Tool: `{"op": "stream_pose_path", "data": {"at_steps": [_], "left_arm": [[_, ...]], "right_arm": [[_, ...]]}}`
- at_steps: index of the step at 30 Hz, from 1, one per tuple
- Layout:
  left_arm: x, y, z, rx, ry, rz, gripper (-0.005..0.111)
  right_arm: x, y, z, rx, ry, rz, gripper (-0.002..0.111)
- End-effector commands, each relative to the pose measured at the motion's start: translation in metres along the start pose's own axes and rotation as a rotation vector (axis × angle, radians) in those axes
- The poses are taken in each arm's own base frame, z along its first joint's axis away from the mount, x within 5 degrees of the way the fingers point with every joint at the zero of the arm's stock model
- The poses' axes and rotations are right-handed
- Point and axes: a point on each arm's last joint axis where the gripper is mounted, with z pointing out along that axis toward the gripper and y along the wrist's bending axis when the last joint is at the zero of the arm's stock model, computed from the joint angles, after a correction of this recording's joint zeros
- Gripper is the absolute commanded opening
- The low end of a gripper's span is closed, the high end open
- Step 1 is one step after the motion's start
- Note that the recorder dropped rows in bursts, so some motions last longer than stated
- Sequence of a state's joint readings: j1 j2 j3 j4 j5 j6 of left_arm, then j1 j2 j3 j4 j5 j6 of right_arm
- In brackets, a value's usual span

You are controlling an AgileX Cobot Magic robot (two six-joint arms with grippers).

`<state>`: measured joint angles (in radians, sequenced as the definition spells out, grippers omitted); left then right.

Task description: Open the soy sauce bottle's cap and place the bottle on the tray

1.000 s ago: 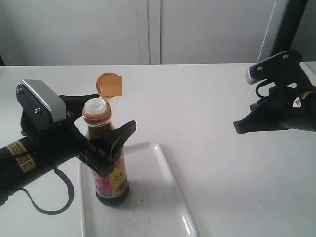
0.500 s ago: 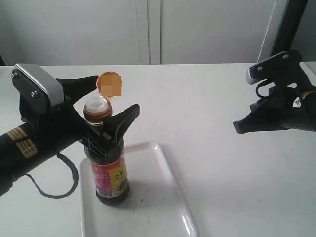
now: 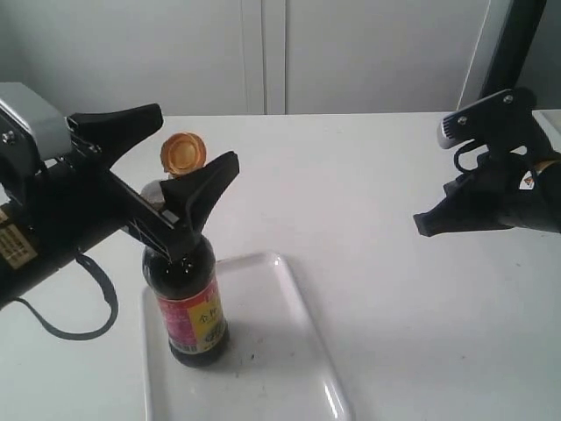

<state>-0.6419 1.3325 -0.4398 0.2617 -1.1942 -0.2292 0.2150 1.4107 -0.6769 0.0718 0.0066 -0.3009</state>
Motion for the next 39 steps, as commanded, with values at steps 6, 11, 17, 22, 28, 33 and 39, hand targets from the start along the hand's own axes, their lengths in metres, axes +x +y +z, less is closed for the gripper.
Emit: {"op": "stream_pose_path", "data": {"at_steps": [6,11,17,22,28,33,39], "left_arm": [[-0.021,-0.003,-0.007,0.03,-0.071,-0.035,0.105],[-0.03,-0.002,-0.003,0.028,-0.104,-0.043,0.105],[-0.045,0.001,0.009,0.018,-0.122,-0.035,0.105],[-0.06,0.006,0.024,-0.008,-0.085,-0.025,0.105],[-0.075,0.014,0.04,-0.062,0.041,0.085,0.079],[-0.08,0.019,0.047,-0.078,0.192,0.207,0.031],[-0.085,0.023,0.051,-0.089,0.31,0.226,0.0]], "right_arm": [[0.0,-0.002,0.0,0.01,-0.012,0.014,0.0],[0.0,-0.002,0.0,0.009,-0.01,0.014,0.0],[0.0,-0.002,0.0,0.011,-0.015,0.014,0.0],[-0.002,-0.003,0.0,0.015,-0.03,0.014,0.0],[-0.002,-0.003,0.0,0.015,-0.03,0.014,0.0],[-0.004,-0.003,0.0,0.022,-0.051,0.014,0.0],[-0.014,-0.005,-0.002,0.008,-0.021,0.031,0.0]]}}
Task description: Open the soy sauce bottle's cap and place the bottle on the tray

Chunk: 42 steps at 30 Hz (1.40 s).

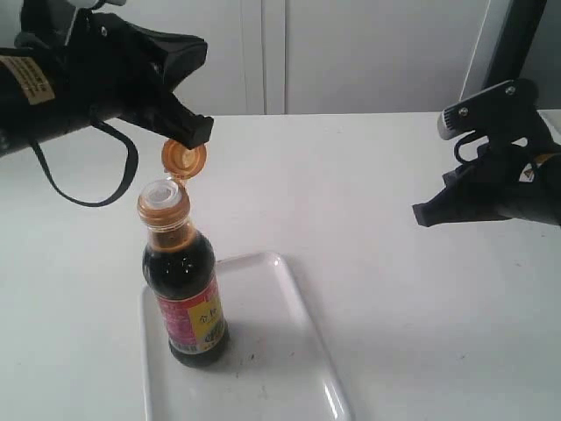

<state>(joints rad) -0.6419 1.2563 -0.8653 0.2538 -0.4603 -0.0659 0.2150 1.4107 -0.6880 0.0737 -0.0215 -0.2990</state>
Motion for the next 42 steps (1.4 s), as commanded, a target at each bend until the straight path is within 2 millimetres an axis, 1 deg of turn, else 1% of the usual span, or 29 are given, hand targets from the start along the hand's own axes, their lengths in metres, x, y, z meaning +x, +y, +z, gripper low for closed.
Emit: {"op": "stream_pose_path", "data": {"at_steps": [1,4,8,13,16,20,24,28,30,34,38,42], "left_arm": [[-0.007,0.005,-0.001,-0.005,0.095,0.016,0.0],[-0.009,0.007,-0.001,-0.004,0.178,0.018,0.0],[-0.018,0.012,-0.002,-0.008,0.25,0.018,0.0],[-0.027,0.018,-0.007,-0.013,0.381,0.022,0.0],[-0.03,0.024,-0.009,-0.03,0.426,0.022,0.0],[-0.025,0.038,-0.015,-0.077,0.53,-0.016,0.0],[-0.014,0.052,-0.023,-0.123,0.64,-0.04,0.0],[-0.004,0.065,-0.032,-0.166,0.751,-0.067,0.0],[0.001,0.071,-0.037,-0.19,0.797,-0.084,0.0],[0.01,0.085,-0.047,-0.238,0.882,-0.121,0.0],[0.011,0.09,-0.055,-0.262,0.908,-0.137,0.0],[0.002,0.093,-0.067,-0.293,0.876,-0.144,0.0]], "right_arm": [[-0.012,-0.004,-0.002,-0.006,0.023,0.028,0.0],[-0.02,-0.006,-0.004,-0.02,0.06,0.049,0.0],[-0.033,-0.008,-0.008,-0.039,0.106,0.05,0.0],[-0.052,-0.01,-0.017,-0.073,0.188,0.05,0.0],[-0.061,-0.012,-0.024,-0.088,0.227,0.048,0.0],[-0.071,-0.014,-0.034,-0.11,0.3,0.014,0.0],[-0.074,-0.016,-0.042,-0.117,0.381,-0.024,0.0],[-0.071,-0.021,-0.045,-0.081,0.438,-0.084,0.0],[-0.069,-0.027,-0.046,-0.055,0.455,-0.057,0.0],[-0.062,-0.045,-0.049,-0.012,0.498,0.017,0.0],[-0.057,-0.061,-0.055,0.039,0.509,0.107,0.0],[-0.06,-0.071,-0.068,0.082,0.454,0.141,0.0]]}}
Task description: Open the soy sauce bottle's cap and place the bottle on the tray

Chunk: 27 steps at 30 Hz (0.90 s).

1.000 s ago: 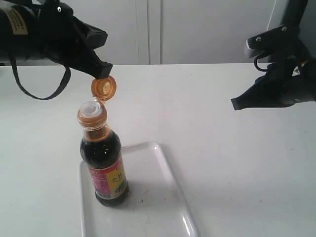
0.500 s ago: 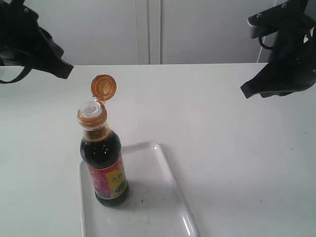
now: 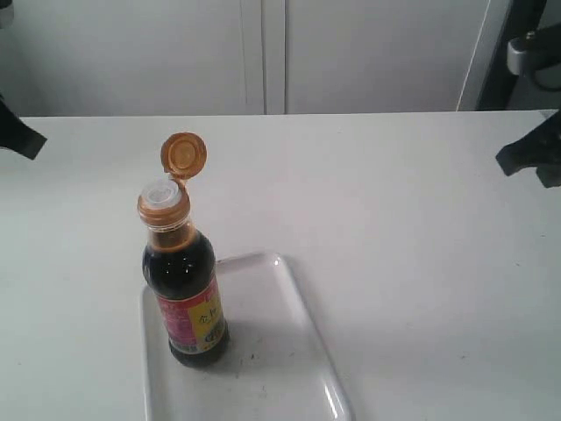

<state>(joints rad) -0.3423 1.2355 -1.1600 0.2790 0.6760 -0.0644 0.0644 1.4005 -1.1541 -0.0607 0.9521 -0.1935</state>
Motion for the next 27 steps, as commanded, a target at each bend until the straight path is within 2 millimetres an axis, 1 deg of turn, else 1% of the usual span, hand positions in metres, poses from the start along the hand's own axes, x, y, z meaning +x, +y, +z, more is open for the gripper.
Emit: {"op": "stream_pose_path", "data": {"at_steps": [1,6,10,11,14,16,17,22,27], "left_arm": [[0.005,0.008,-0.02,-0.023,-0.035,-0.034,0.0],[0.01,0.008,-0.036,-0.025,-0.065,-0.058,0.0],[0.022,0.005,-0.038,-0.025,-0.102,-0.089,0.0],[0.031,0.002,-0.036,-0.022,-0.125,-0.113,0.0],[0.041,-0.002,-0.035,-0.018,-0.173,-0.144,0.0],[0.051,-0.005,-0.035,-0.017,-0.202,-0.151,0.0],[0.059,-0.007,-0.036,-0.016,-0.214,-0.15,0.0],[0.086,-0.014,-0.037,-0.012,-0.269,-0.182,0.0],[0.107,-0.019,-0.036,-0.013,-0.264,-0.182,0.0]], "right_arm": [[0.002,-0.012,-0.021,0.041,-0.085,0.056,0.0],[0.004,-0.012,-0.045,0.056,-0.192,0.067,0.0],[0.012,-0.009,-0.067,0.064,-0.285,0.077,0.0],[0.019,-0.007,-0.075,0.076,-0.349,0.079,0.0],[0.031,-0.003,-0.084,0.091,-0.45,0.083,0.0],[0.047,0.001,-0.091,0.109,-0.532,0.083,0.0],[0.058,0.004,-0.093,0.119,-0.573,0.081,0.0],[0.089,0.013,-0.096,0.147,-0.708,0.082,0.0],[0.117,0.021,-0.094,0.165,-0.809,0.085,0.0]]}}
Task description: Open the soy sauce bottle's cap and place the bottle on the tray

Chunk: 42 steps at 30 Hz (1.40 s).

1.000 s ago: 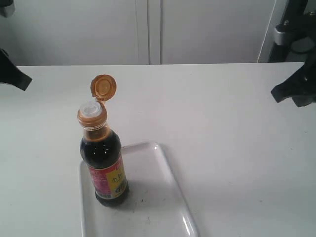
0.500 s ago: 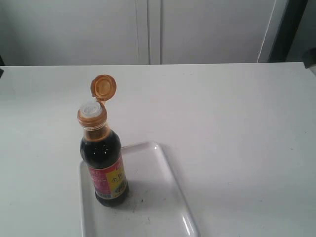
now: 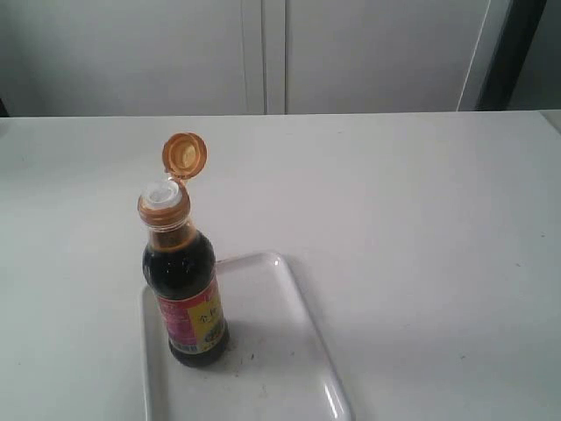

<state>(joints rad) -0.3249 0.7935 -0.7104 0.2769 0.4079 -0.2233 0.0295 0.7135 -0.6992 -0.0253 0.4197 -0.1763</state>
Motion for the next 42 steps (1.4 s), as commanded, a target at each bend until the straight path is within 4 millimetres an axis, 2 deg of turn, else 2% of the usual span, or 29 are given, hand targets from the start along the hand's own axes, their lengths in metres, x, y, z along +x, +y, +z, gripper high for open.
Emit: {"op": "stream_pose_path", "data": {"at_steps": [1,12,16,37,42], "left_arm": [[0.014,-0.001,-0.003,-0.002,-0.006,-0.011,0.0],[0.032,-0.001,-0.018,-0.005,-0.063,-0.035,0.0],[0.032,-0.001,-0.021,-0.007,-0.069,-0.036,0.0],[0.031,-0.001,-0.021,-0.006,-0.077,-0.032,0.0],[0.022,-0.002,-0.022,0.014,-0.186,-0.021,0.0]], "right_arm": [[0.014,0.002,-0.012,0.017,-0.071,0.01,0.0],[0.044,0.008,-0.032,0.03,-0.137,0.004,0.0],[0.046,0.009,-0.037,0.023,-0.14,0.062,0.0],[0.046,0.009,-0.037,0.023,-0.14,0.064,0.0],[0.046,0.009,-0.037,0.023,-0.14,0.064,0.0]]}}
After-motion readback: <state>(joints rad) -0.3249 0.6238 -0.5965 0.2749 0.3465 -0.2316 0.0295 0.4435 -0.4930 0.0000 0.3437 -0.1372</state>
